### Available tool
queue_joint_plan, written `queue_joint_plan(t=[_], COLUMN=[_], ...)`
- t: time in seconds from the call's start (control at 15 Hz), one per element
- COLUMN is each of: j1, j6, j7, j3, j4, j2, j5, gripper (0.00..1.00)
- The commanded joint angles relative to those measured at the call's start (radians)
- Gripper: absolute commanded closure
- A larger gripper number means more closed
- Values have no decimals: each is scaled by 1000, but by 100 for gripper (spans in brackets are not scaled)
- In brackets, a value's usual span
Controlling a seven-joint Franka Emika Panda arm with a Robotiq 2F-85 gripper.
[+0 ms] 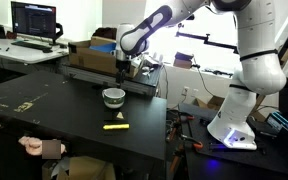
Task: Move the green mug to the right
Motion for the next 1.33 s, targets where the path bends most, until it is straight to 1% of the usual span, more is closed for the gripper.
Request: queue_joint_plan(t=[0.0, 0.27, 0.47, 0.73, 1.07, 1.27], j1=[-20, -36, -43, -32, -25, -30], j6=[-75, -148, -181, -246, -239, -232], j7=[9, -2, -5, 3, 11, 6], j3=[9, 15, 18, 13, 7, 13], j4=[73, 120, 148, 186, 216, 233], j2=[42, 75, 93, 117, 146, 168], j5=[-17, -6, -2, -25, -61, -63], gripper=[0, 0, 0, 0, 0, 0])
